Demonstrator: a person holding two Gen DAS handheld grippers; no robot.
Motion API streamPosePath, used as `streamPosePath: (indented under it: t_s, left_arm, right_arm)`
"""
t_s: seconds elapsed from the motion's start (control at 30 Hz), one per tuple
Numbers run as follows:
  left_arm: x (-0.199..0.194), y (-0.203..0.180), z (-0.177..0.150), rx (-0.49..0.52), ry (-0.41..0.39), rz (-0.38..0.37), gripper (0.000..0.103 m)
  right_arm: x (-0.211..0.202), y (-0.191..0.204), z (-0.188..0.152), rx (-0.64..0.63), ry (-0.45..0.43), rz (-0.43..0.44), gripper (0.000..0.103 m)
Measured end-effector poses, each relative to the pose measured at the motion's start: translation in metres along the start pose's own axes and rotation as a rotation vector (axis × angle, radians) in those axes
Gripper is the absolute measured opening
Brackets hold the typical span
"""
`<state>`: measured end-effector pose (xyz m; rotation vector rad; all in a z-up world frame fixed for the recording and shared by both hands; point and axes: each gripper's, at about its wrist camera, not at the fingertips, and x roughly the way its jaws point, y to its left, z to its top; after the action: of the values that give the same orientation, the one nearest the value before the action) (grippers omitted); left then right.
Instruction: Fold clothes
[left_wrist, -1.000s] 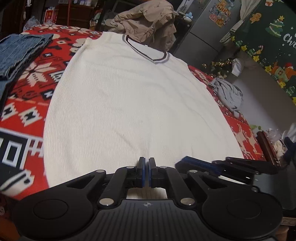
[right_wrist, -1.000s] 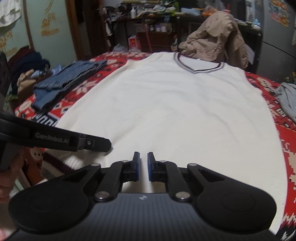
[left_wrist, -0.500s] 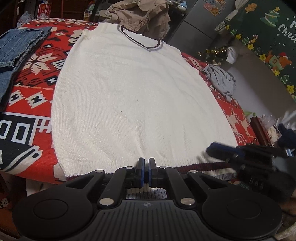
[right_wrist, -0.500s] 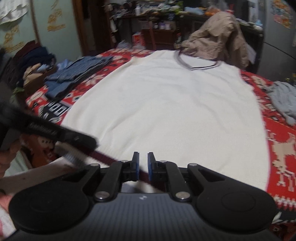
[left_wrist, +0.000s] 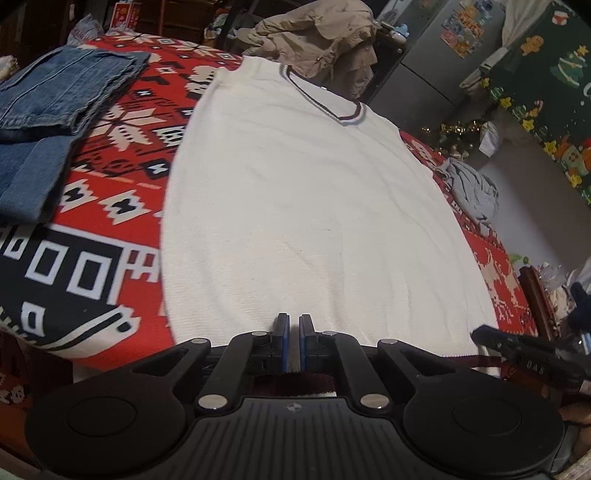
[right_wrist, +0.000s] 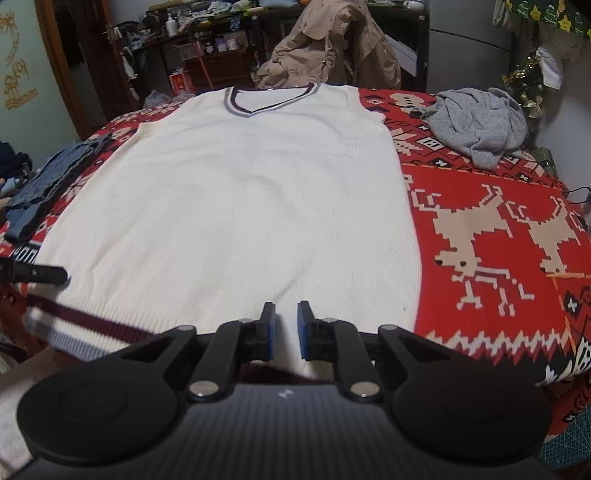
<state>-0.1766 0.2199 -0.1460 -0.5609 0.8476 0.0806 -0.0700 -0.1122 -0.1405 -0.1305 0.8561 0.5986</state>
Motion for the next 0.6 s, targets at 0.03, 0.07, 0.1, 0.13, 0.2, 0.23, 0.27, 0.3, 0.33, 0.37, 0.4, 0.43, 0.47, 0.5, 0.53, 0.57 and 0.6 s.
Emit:
streamPosePath:
  t_s: [0.03, 0.07, 0.1, 0.13, 0.2, 0.23, 0.27, 0.3, 0.33, 0.37, 0.4, 0.43, 0.47, 0.5, 0.53, 0.57, 0.6]
  left_arm:
    - [-0.002, 0.002, 0.0, -0.013, -0.001, -0.003, 0.006]
    - [-0.005, 0.005, 0.0, -0.022, -0.001, 0.005, 0.006]
    - [-0.007, 0.006, 0.0, -0.021, -0.001, 0.029, 0.006]
    - [-0.009, 0.008, 0.0, -0.015, -0.006, 0.051, 0.006]
    - [-0.014, 0.011, -0.001, -0.026, -0.011, 0.055, 0.006]
    - [-0.017, 0.012, -0.001, -0.035, -0.014, 0.056, 0.006]
    - [-0.02, 0.012, -0.002, -0.033, -0.021, 0.063, 0.006]
    - [-0.023, 0.011, -0.003, -0.032, -0.028, 0.07, 0.006]
    - [-0.025, 0.01, -0.003, -0.026, -0.036, 0.081, 0.006]
    - [-0.028, 0.008, -0.004, -0.026, -0.043, 0.084, 0.006]
    - [-0.031, 0.006, -0.004, -0.027, -0.051, 0.087, 0.007]
    - [-0.033, 0.005, -0.004, -0.027, -0.058, 0.09, 0.007]
    - [-0.036, 0.003, -0.005, -0.028, -0.065, 0.093, 0.006]
    - [-0.038, 0.001, -0.005, -0.028, -0.073, 0.096, 0.007]
    - [-0.04, -0.002, -0.006, -0.027, -0.081, 0.1, 0.007]
    - [-0.043, -0.004, -0.007, -0.027, -0.089, 0.103, 0.007]
    - [-0.044, -0.007, -0.008, -0.025, -0.096, 0.105, 0.007]
  right_arm:
    - [-0.002, 0.0, -0.002, -0.005, 0.001, 0.003, 0.014]
    - [-0.004, 0.0, -0.005, -0.01, 0.002, 0.006, 0.015]
    - [-0.007, -0.002, -0.006, -0.004, 0.001, 0.008, 0.016]
    - [-0.01, -0.004, -0.007, 0.002, -0.001, 0.01, 0.016]
    - [-0.016, -0.007, -0.009, 0.018, -0.004, 0.014, 0.016]
    - [-0.018, -0.007, -0.008, 0.025, -0.006, 0.015, 0.017]
    - [-0.019, -0.008, -0.007, 0.028, -0.008, 0.02, 0.018]
    - [-0.018, -0.008, -0.007, 0.027, -0.005, 0.026, 0.019]
    - [-0.017, -0.007, -0.006, 0.024, -0.004, 0.028, 0.019]
    - [-0.016, -0.007, -0.005, 0.023, -0.003, 0.031, 0.019]
    - [-0.014, -0.007, -0.004, 0.022, -0.002, 0.035, 0.02]
    - [-0.013, -0.007, -0.003, 0.021, -0.001, 0.038, 0.02]
    - [-0.012, -0.007, -0.003, 0.024, 0.0, 0.041, 0.02]
    - [-0.01, -0.008, -0.002, 0.026, 0.002, 0.044, 0.02]
    - [-0.01, -0.009, -0.001, 0.032, 0.003, 0.048, 0.02]
    - [-0.009, -0.011, -0.001, 0.04, 0.004, 0.054, 0.02]
    - [-0.009, -0.012, 0.0, 0.048, 0.004, 0.061, 0.02]
